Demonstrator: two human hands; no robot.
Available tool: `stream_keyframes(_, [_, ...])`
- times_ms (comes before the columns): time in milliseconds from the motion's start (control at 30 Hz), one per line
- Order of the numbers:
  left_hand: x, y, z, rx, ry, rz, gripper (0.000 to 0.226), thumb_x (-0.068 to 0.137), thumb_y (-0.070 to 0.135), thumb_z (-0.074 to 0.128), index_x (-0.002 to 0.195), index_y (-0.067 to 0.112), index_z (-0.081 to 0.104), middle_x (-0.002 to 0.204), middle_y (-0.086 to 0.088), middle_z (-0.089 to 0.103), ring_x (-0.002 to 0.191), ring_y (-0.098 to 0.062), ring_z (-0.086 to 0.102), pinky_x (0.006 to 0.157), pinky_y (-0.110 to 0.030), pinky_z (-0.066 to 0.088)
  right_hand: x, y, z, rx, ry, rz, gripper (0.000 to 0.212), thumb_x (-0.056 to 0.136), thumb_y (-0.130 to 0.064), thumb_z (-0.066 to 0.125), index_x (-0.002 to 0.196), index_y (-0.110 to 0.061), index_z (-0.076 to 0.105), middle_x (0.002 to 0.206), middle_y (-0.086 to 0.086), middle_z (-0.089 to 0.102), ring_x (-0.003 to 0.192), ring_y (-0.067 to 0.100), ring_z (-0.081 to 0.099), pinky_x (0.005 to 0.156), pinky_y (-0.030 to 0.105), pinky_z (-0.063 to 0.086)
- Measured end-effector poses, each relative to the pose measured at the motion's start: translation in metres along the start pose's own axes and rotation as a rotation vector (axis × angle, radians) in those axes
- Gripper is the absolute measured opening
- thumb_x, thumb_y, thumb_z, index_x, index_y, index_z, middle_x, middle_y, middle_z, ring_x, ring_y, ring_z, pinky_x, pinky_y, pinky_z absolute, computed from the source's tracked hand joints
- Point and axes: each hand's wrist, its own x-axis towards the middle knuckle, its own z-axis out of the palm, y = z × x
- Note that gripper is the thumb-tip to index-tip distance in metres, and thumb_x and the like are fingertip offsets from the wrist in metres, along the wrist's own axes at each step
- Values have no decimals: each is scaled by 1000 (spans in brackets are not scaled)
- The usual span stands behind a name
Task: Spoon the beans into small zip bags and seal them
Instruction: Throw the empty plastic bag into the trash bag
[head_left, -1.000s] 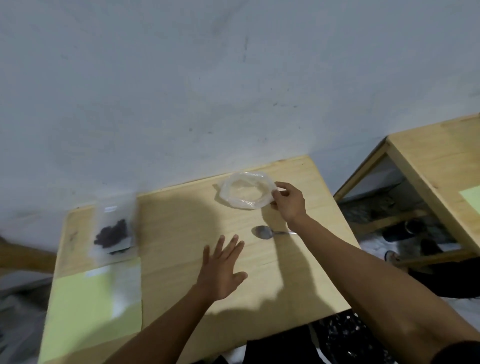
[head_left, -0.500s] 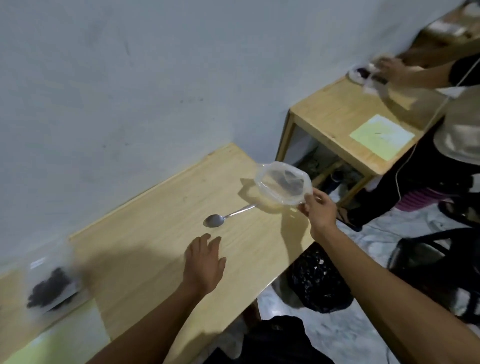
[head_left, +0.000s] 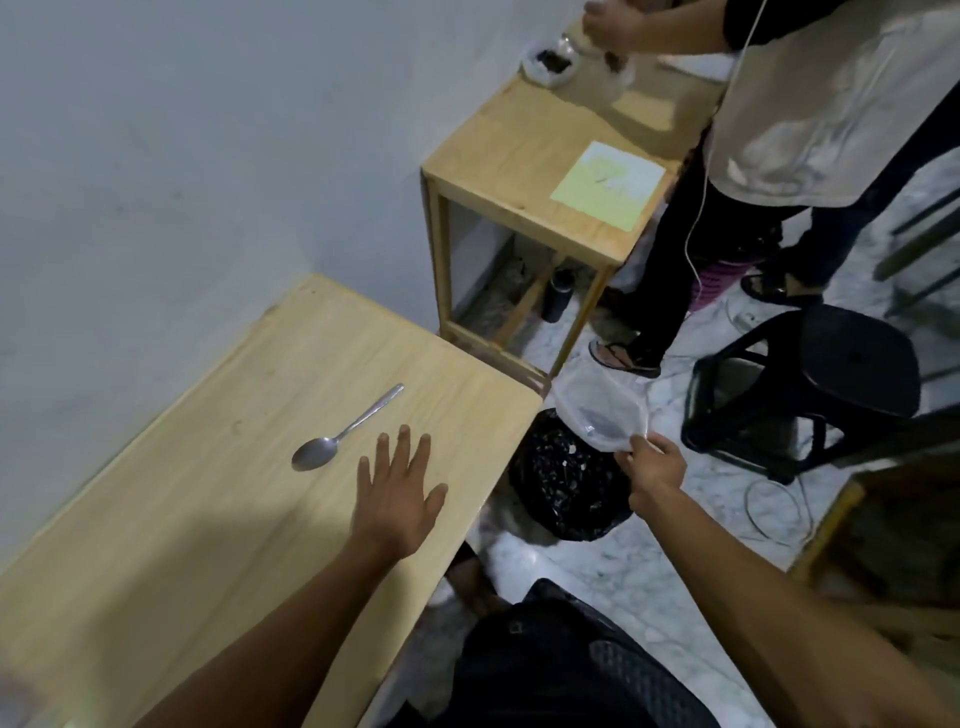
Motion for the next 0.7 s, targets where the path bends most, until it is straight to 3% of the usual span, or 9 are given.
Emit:
stream_keyframes(67, [-1, 0, 1, 9, 27, 17, 70, 95, 57, 20, 151, 16, 29, 158, -14, 24, 143, -41, 25, 108, -60, 28, 13, 15, -9, -41, 26, 32, 19, 91, -11, 64, 109, -12, 58, 114, 21, 64, 80, 29, 65, 78, 37, 57])
stream_keyframes(167, [-3, 0, 0, 10, 32, 35, 70, 96, 56, 19, 149, 13, 34, 156, -16, 28, 141, -43, 28, 106, -61, 31, 19, 31, -19, -71, 30, 68, 31, 91, -9, 65, 120, -8, 55, 118, 22, 62, 78, 28, 62, 66, 32, 53])
stream_keyframes(200, [-2, 0, 0, 9, 38, 37, 69, 95, 55, 23, 149, 13, 34, 156, -16, 28, 141, -43, 28, 106, -62, 31, 17, 34, -20, -76, 7, 90, 37, 91, -9, 64, 126, -9, 51, 120, 21, 59, 81, 29, 62, 69, 33, 53])
stream_keyframes(300, [-2, -2, 1, 8, 27, 34, 70, 92, 54, 29, 150, 13, 32, 157, -15, 24, 143, -41, 25, 107, -62, 30, 10, 44, -22, -144, -79, 170, 54, 96, -8, 59, 144, -11, 35, 128, 27, 52, 110, 42, 61, 94, 50, 52])
stream_keyframes(433, [-3, -5, -2, -9, 8, 31, 72, 92, 56, 27, 152, 16, 26, 159, -12, 21, 145, -39, 20, 110, -59, 26, 1, 53, -10, -255, -156, 151, 57, 98, -14, 55, 149, -17, 30, 137, 19, 49, 116, 42, 54, 99, 52, 49])
stream_keyframes(600, [-8, -11, -7, -23, -25, 22, 71, 93, 58, 25, 153, 22, 21, 161, -8, 16, 147, -34, 14, 112, -57, 22, -30, 23, 30, -510, -209, -237, 52, 99, -25, 53, 147, -16, 36, 148, 12, 44, 131, 34, 46, 109, 47, 40])
stream_keyframes(700, [-16, -17, -12, -39, -47, 22, 68, 93, 57, 28, 152, 23, 24, 160, -6, 20, 146, -33, 18, 111, -58, 22, -57, 2, 60, -576, -310, -570, 43, 99, -23, 51, 141, -15, 44, 134, 8, 47, 115, 23, 52, 96, 36, 45])
